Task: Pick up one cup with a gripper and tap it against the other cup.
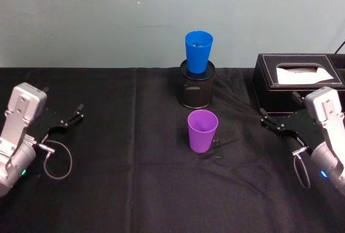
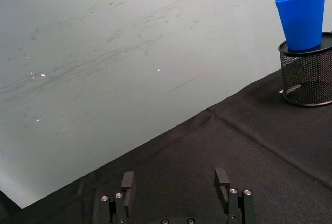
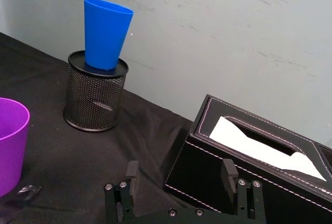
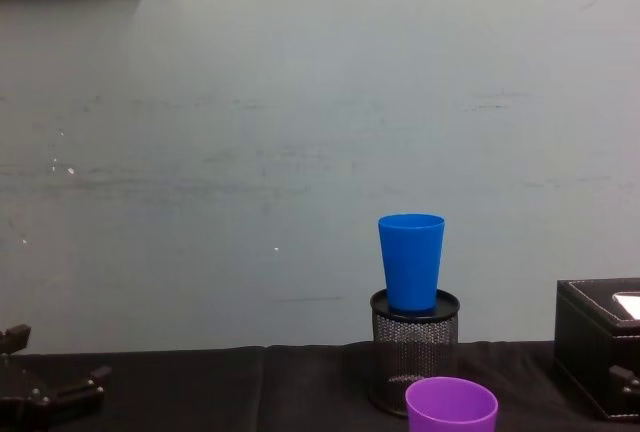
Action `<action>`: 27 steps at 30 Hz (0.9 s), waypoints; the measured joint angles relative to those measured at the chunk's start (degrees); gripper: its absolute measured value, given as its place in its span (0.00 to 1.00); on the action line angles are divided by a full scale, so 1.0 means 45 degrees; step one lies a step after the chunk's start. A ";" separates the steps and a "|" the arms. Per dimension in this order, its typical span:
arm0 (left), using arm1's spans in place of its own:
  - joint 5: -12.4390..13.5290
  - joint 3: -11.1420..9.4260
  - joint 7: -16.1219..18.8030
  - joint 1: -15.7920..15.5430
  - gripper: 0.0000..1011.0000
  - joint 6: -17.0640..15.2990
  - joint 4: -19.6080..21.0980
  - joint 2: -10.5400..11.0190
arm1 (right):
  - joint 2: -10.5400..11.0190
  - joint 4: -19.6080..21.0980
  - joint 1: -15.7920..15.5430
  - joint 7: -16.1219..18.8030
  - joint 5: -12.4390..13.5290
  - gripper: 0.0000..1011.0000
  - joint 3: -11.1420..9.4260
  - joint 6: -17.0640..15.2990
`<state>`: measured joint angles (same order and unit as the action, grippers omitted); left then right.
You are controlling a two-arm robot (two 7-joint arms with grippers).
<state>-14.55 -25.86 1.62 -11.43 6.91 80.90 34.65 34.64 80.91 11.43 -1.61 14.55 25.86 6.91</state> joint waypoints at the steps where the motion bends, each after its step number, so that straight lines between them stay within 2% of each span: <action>1: 0.0000 0.0000 0.0000 0.0000 0.99 0.0000 0.0001 0.0000 | 0.0000 -0.0001 0.0000 0.0000 0.0000 0.99 0.0000 0.0000; 22: 0.0000 0.0000 0.0000 0.0000 0.99 0.0000 0.0000 0.0000 | 0.0002 -0.0002 -0.0001 -0.0002 -0.0001 0.99 0.0000 -0.0001; 27: 0.0000 0.0000 0.0000 0.0000 0.99 0.0000 0.0001 0.0001 | 0.0116 0.0366 -0.0328 0.0378 -0.0166 0.99 0.0096 -0.0266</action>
<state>-14.55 -25.86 1.62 -11.44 6.91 80.90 34.65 35.16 82.55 9.96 0.09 13.80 26.29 5.71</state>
